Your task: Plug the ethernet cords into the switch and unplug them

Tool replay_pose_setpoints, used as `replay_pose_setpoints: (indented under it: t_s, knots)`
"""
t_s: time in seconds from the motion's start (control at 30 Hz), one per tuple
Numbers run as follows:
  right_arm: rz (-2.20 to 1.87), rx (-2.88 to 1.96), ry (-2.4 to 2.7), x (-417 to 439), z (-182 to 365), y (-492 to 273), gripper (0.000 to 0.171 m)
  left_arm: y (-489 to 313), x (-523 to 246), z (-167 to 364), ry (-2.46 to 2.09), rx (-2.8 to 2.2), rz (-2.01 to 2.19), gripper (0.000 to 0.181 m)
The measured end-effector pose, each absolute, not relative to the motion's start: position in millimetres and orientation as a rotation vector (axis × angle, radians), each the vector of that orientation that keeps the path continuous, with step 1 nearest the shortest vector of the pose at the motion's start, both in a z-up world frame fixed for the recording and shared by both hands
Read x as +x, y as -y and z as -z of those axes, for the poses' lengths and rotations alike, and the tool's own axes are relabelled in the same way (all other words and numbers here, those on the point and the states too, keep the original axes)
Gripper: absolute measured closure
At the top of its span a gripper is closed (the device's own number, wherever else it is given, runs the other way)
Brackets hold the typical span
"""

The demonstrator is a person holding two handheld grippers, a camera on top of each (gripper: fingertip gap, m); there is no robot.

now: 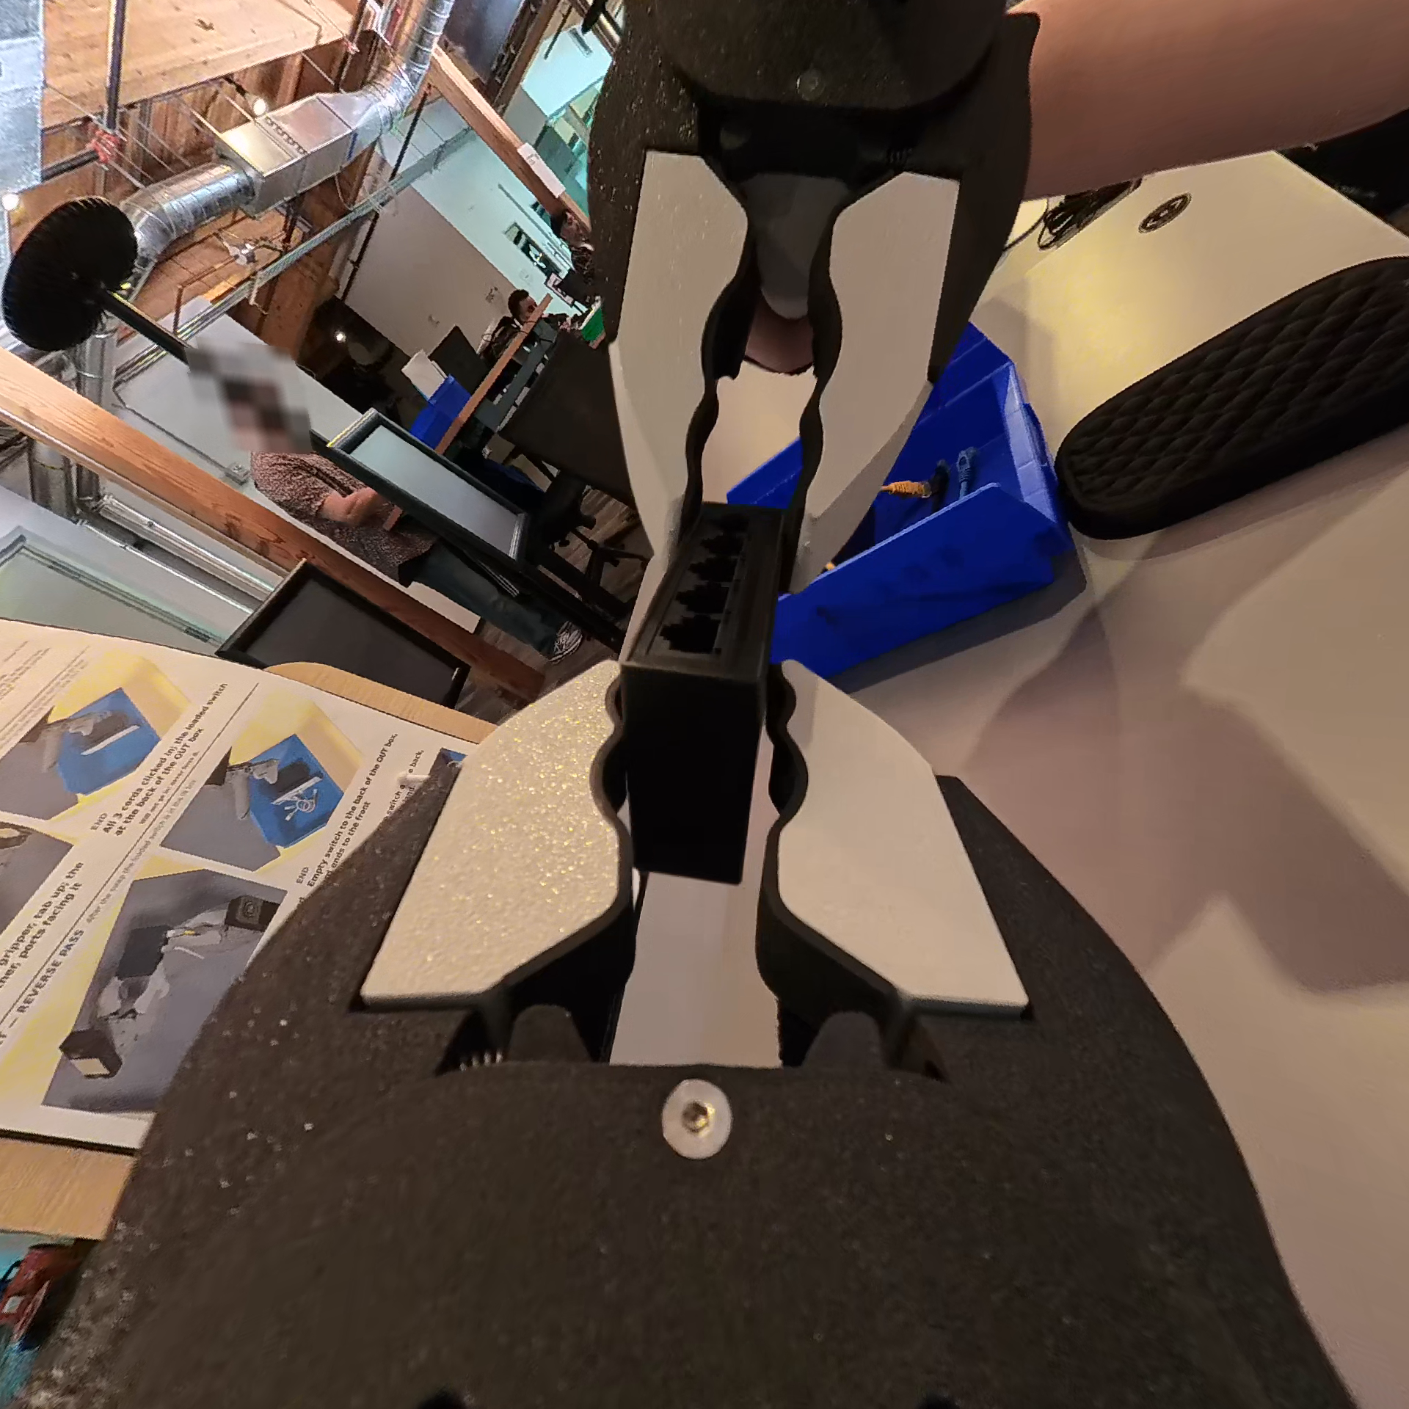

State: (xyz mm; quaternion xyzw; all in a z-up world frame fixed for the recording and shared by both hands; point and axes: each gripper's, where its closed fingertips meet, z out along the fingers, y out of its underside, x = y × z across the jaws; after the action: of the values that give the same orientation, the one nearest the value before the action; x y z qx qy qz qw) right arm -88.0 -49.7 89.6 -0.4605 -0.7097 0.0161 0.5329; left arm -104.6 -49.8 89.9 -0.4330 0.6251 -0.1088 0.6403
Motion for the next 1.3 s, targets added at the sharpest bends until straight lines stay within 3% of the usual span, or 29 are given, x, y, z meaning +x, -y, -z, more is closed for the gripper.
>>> replay_pose_setpoints:
  t_s: [0.23, 0.37, 0.47, 0.57, 1.17, 1.3]
  knots:
    - [-0.075, -1.159, 1.662, -83.3, -87.4, 46.5, 0.144, 51.4, -101.5, -86.0, -1.452, -0.979, 0.208, 0.153]
    - [-0.112, -1.214, 1.674, -87.4, -80.7, 47.3, 0.125, 55.6, -97.0, -85.7, -1.462, -0.967, 0.221, 0.153]
    - [-0.061, -1.186, 1.697, -92.7, -75.8, 46.1, 0.128, 56.4, -95.7, -84.4, -1.468, -0.965, 0.213, 0.153]
    - [-0.023, -1.19, 1.711, -94.6, -71.8, 42.7, 0.142, 61.2, -93.3, -85.1, -1.471, -0.96, 0.265, 0.153]
    - [-0.093, -1.223, 1.668, -92.8, -76.2, 43.3, 0.142, 55.9, -99.3, -84.8, -1.459, -0.98, 0.27, 0.154]
    - [-0.129, -1.239, 1.661, -94.7, -77.8, 45.0, 0.134, 59.3, -98.2, -86.3, -1.463, -0.972, 0.28, 0.154]
